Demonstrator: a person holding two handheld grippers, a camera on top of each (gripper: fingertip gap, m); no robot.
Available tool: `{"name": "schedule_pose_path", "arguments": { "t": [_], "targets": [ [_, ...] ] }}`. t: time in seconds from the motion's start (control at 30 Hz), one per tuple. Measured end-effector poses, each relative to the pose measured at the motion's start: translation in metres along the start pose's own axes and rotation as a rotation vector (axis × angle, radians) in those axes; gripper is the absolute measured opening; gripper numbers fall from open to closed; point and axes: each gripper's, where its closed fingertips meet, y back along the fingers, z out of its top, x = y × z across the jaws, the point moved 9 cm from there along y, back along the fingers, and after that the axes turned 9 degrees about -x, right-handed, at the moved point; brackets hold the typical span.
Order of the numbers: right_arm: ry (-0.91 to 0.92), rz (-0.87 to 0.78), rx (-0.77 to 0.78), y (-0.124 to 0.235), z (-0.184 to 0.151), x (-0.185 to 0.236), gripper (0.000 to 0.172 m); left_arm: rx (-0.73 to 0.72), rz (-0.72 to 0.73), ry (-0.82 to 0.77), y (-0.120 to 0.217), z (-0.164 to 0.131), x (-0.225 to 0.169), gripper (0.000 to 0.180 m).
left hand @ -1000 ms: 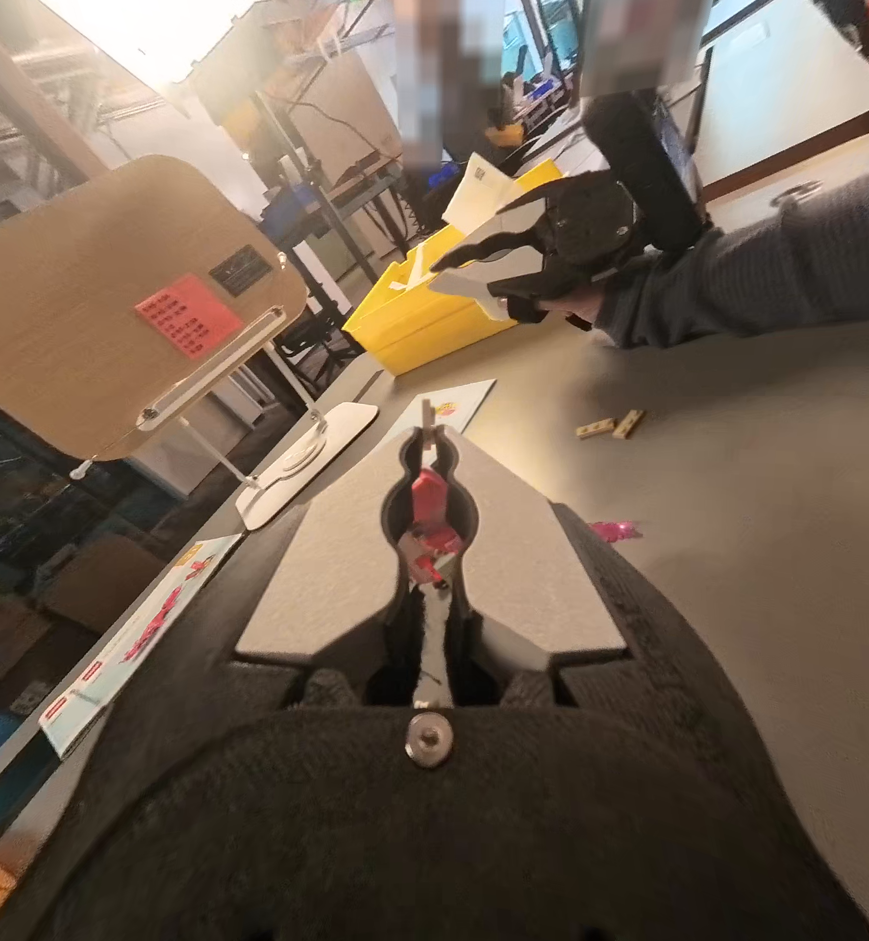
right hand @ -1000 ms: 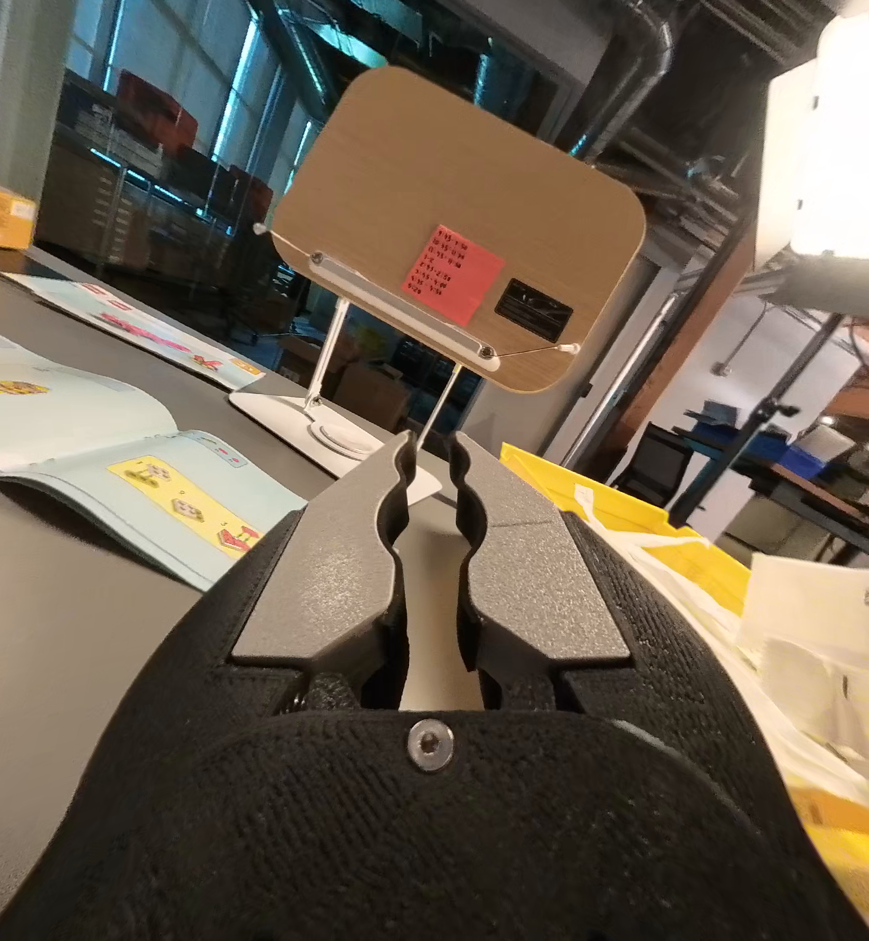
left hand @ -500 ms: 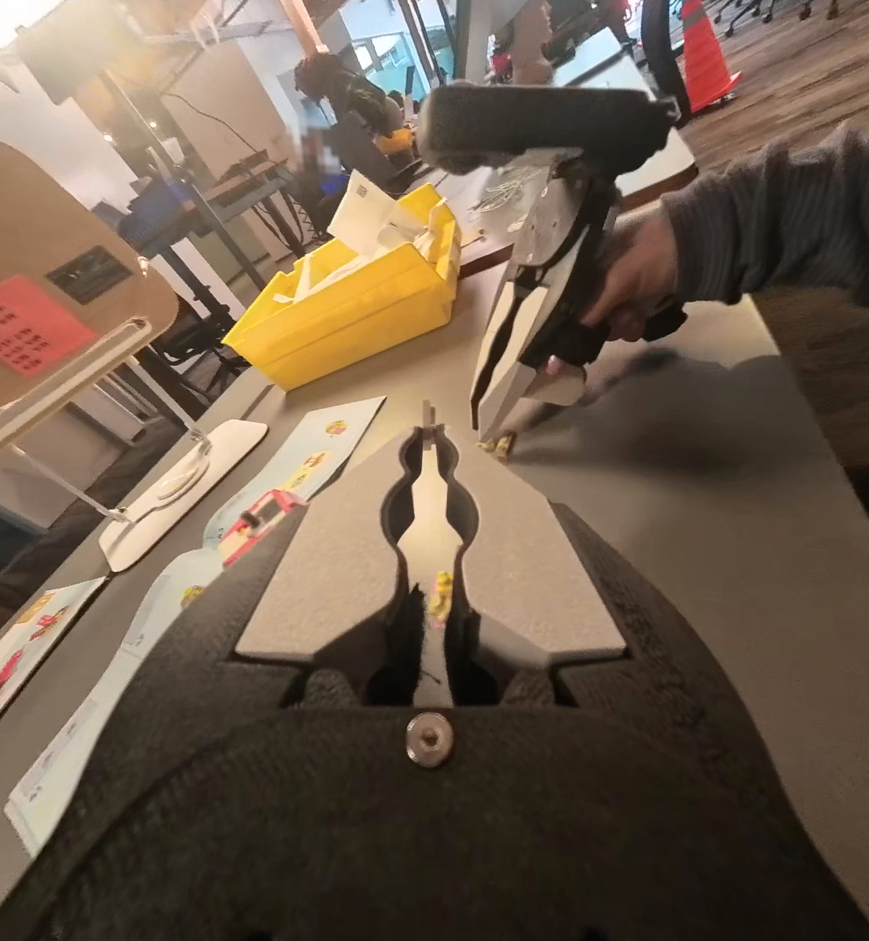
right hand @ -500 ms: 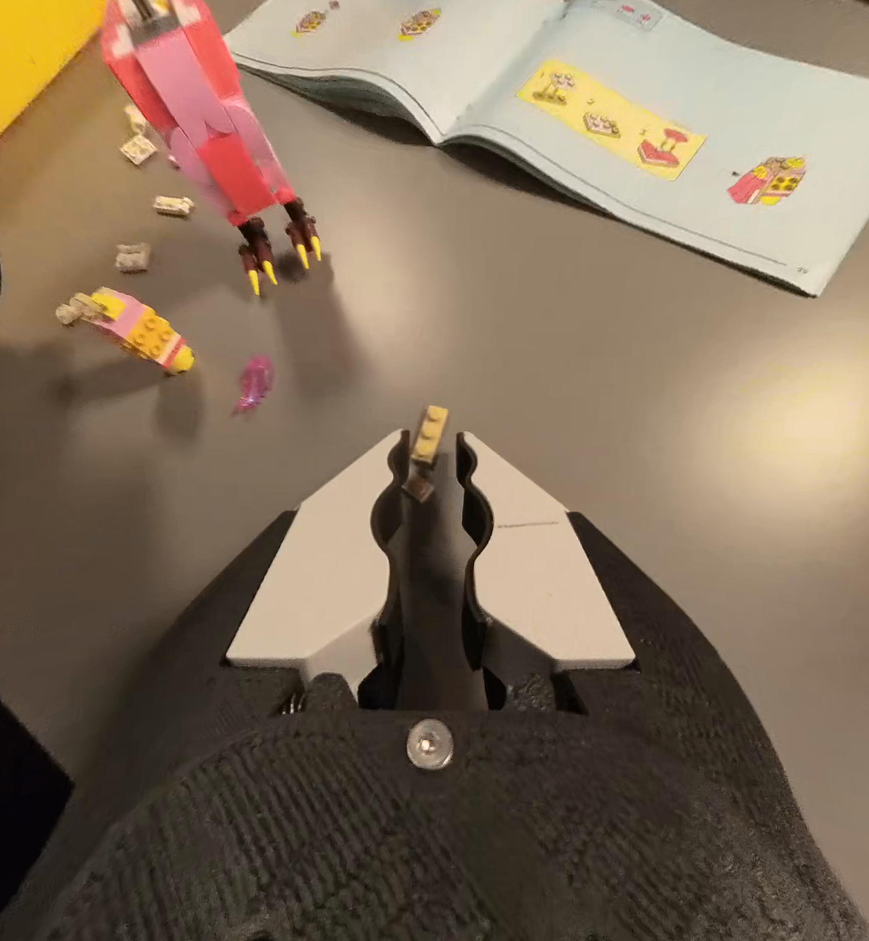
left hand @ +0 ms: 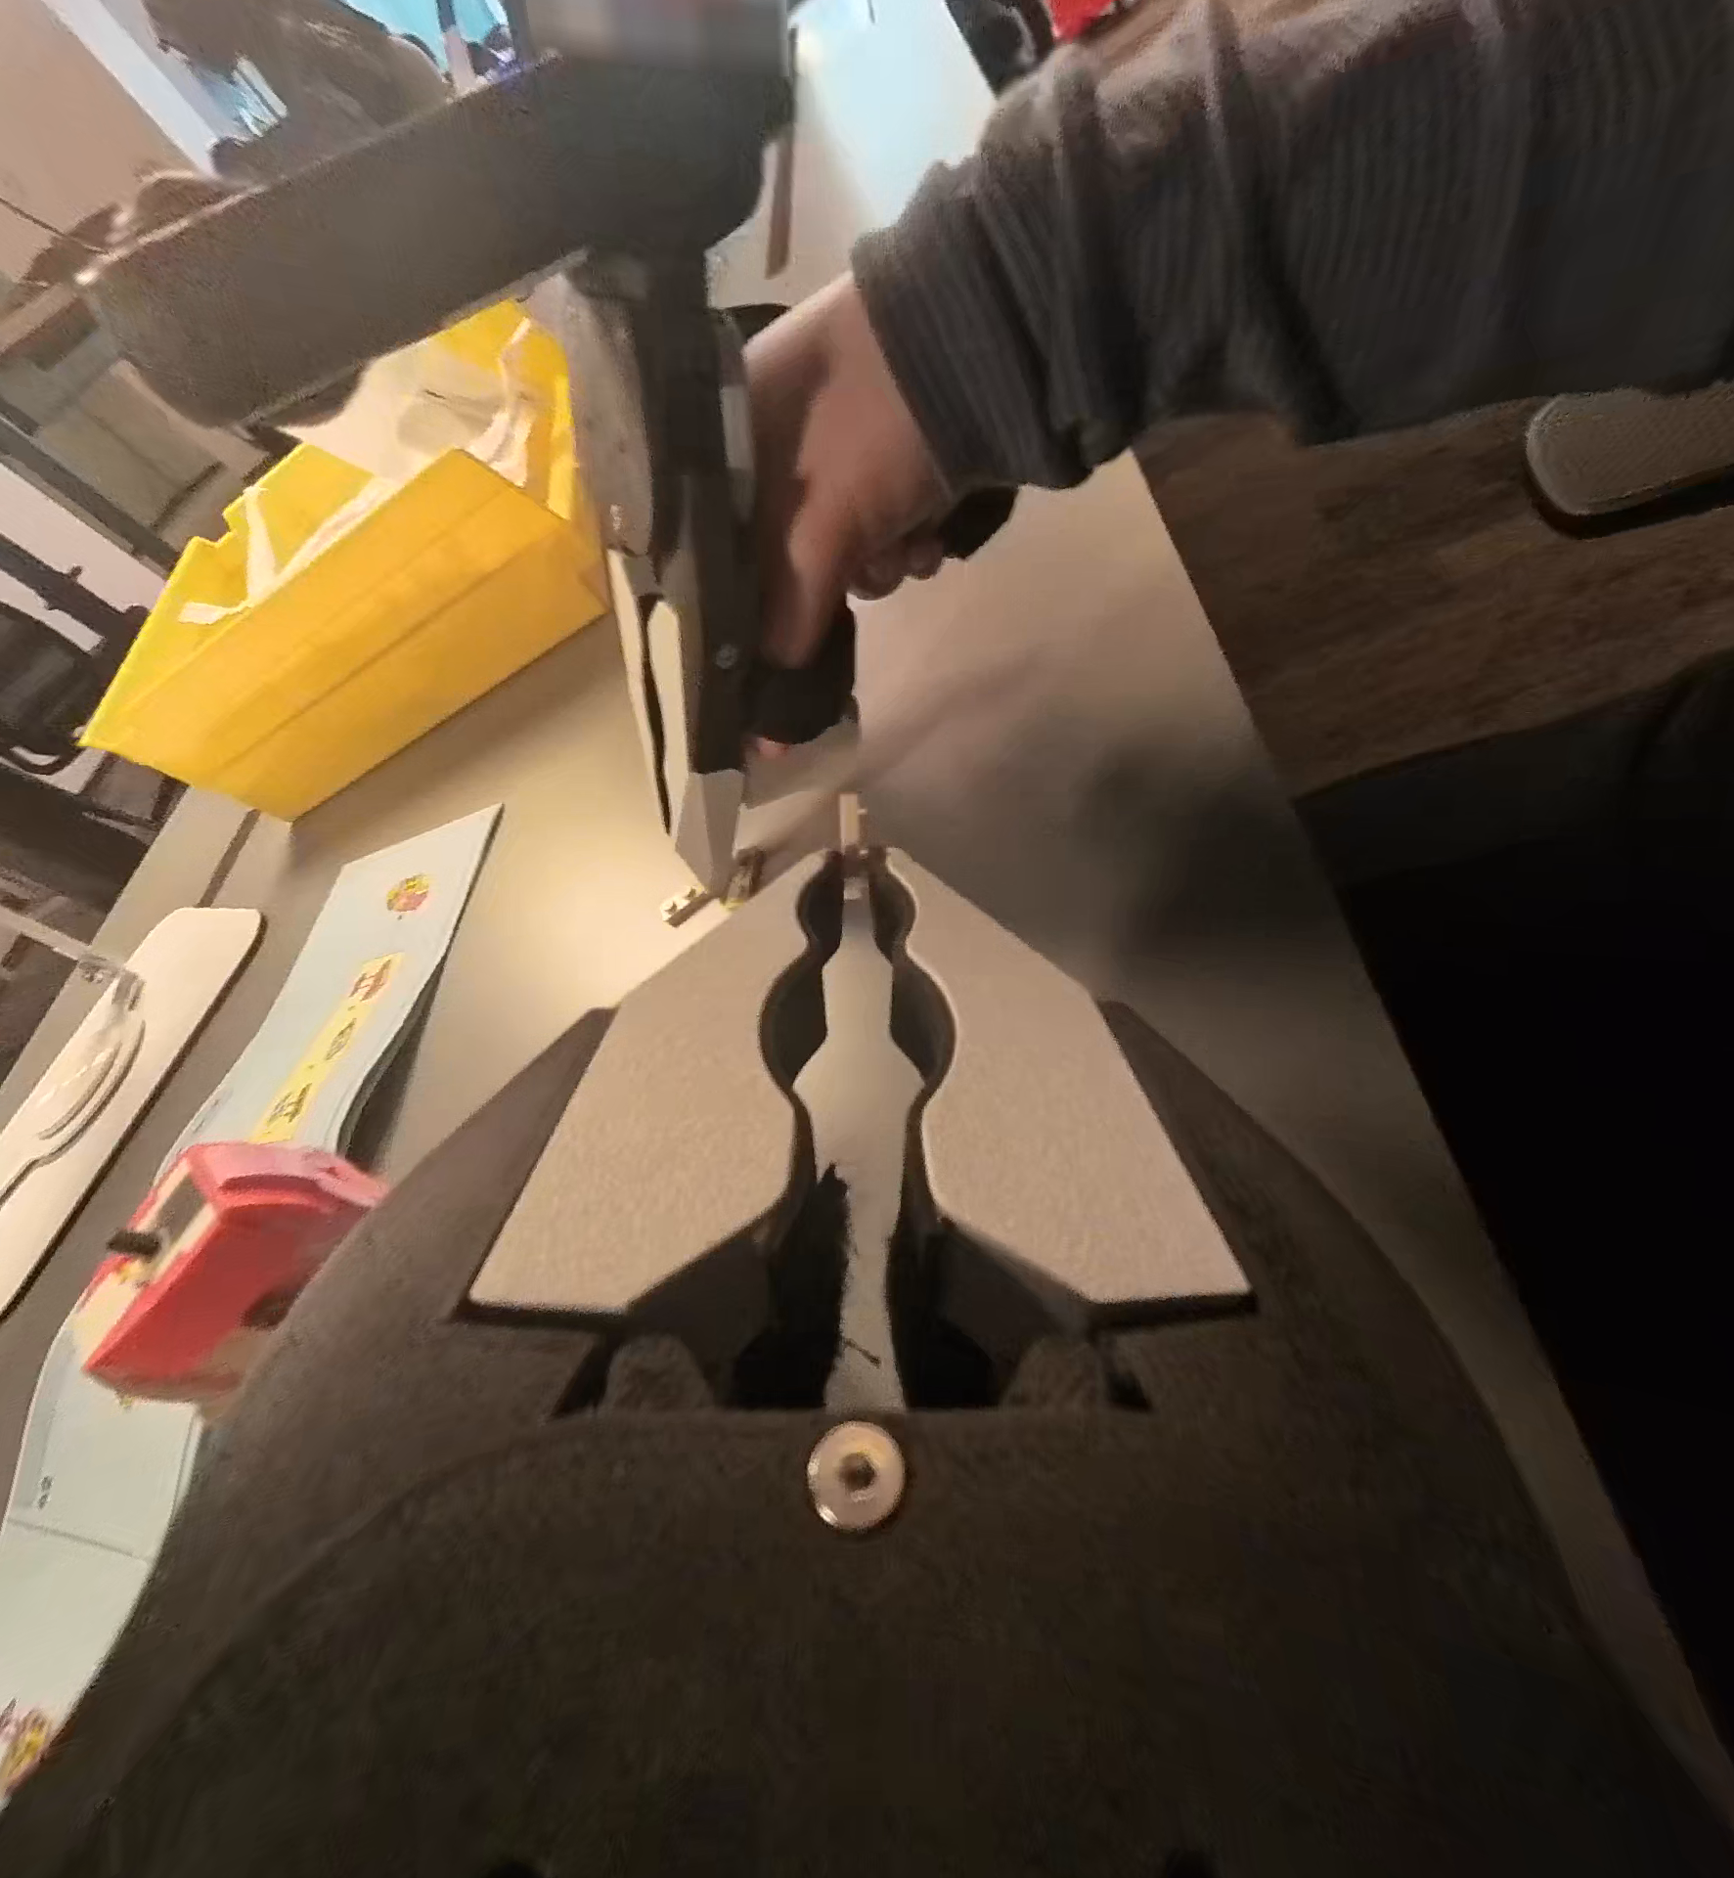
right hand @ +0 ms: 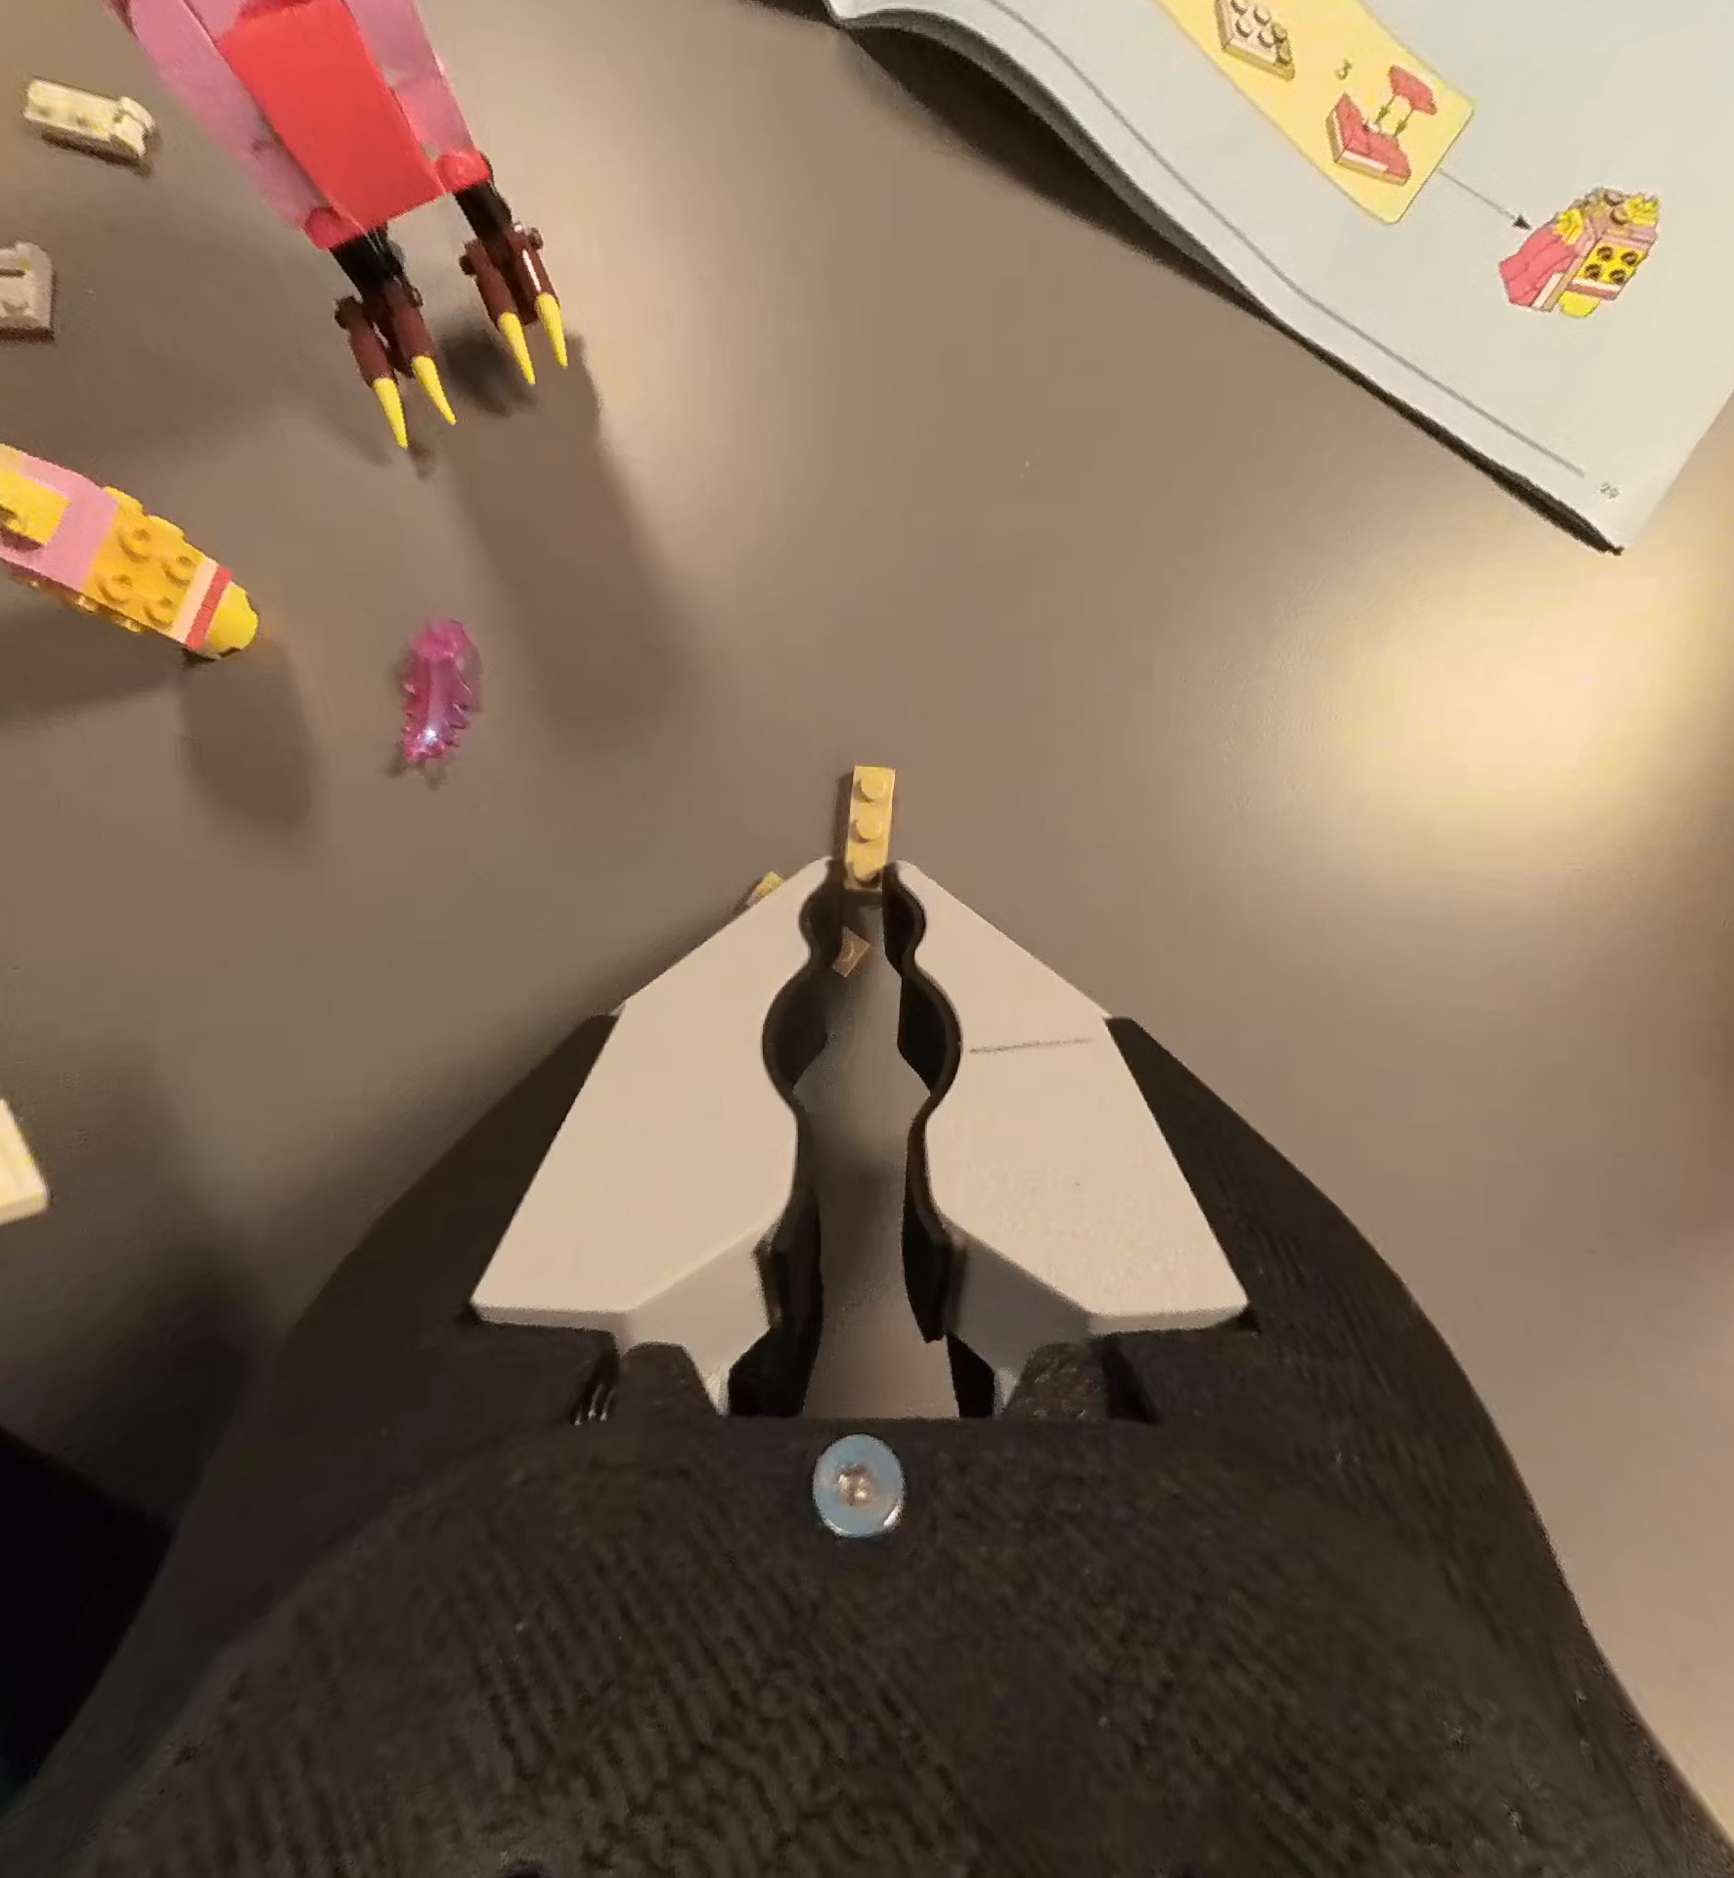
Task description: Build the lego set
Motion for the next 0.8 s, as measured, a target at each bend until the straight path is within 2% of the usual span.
{"name": "schedule_pose_path", "arguments": {
  "t": [0.13,0.37,0.47,0.53,0.6,0.8],
  "targets": [
    [0.04,0.023,0.006,-0.001,0.002,-0.001,0.007,0.02,-0.029,0.016,-0.002,0.0,-0.003,0.003],
    [0.078,0.054,-0.081,-0.004,-0.002,-0.002,0.005,0.059,-0.045,0.065,-0.005,-0.006,0.0,0.003],
    [0.188,0.001,-0.108,-0.004,-0.003,-0.001,0.005,0.078,-0.051,0.105,-0.006,-0.009,0.001,0.003],
    [0.361,-0.076,-0.13,-0.001,-0.003,0.002,0.005,0.088,-0.033,0.133,-0.006,-0.011,0.004,0.004],
    [0.61,-0.118,-0.163,0.004,-0.002,0.008,0.005,0.099,-0.039,0.178,-0.007,-0.012,0.005,0.004],
    [1.595,-0.203,-0.195,0.023,-0.02,0.036,0.005,0.139,-0.078,0.316,-0.01,-0.018,0.008,0.004]
  ]
}}
